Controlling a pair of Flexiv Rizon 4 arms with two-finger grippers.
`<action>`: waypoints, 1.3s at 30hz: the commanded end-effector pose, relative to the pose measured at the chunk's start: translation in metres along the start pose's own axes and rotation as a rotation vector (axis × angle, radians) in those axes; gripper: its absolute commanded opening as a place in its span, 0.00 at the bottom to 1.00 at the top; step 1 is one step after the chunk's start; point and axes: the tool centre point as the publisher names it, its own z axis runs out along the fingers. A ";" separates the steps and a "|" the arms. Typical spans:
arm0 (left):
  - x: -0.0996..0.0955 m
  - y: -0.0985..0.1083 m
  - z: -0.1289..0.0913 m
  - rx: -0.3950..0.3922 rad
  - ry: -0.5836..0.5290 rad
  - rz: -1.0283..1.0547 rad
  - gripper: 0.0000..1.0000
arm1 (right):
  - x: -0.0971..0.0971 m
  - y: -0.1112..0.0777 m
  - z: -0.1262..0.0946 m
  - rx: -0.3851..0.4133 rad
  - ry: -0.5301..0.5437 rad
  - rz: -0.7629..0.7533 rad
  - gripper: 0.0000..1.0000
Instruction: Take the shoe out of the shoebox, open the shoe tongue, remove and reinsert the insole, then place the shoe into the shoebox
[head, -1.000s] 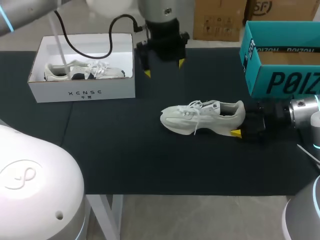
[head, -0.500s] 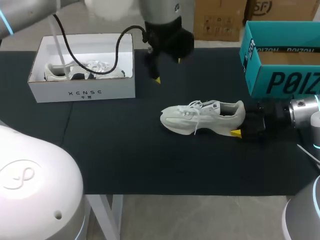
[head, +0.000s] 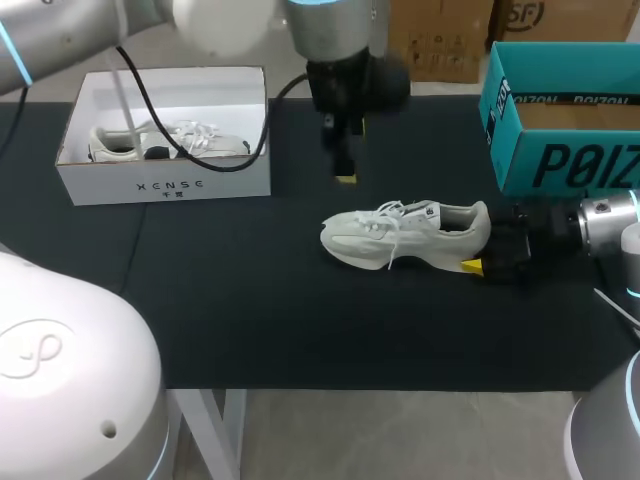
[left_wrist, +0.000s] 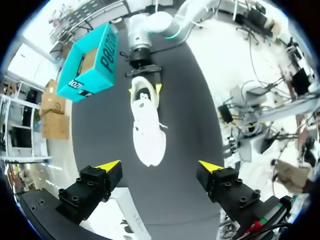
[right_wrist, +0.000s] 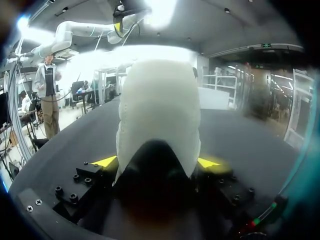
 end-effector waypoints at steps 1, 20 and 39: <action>-0.001 0.002 0.002 0.106 0.029 -0.452 1.00 | -0.002 -0.005 0.006 0.002 0.001 0.001 0.00; 0.049 -0.064 0.008 0.013 0.058 -0.949 1.00 | -0.002 -0.005 0.006 0.002 0.001 0.001 0.00; 0.049 -0.065 0.012 0.029 0.076 -0.952 1.00 | -0.002 -0.005 0.006 0.002 0.001 0.001 0.00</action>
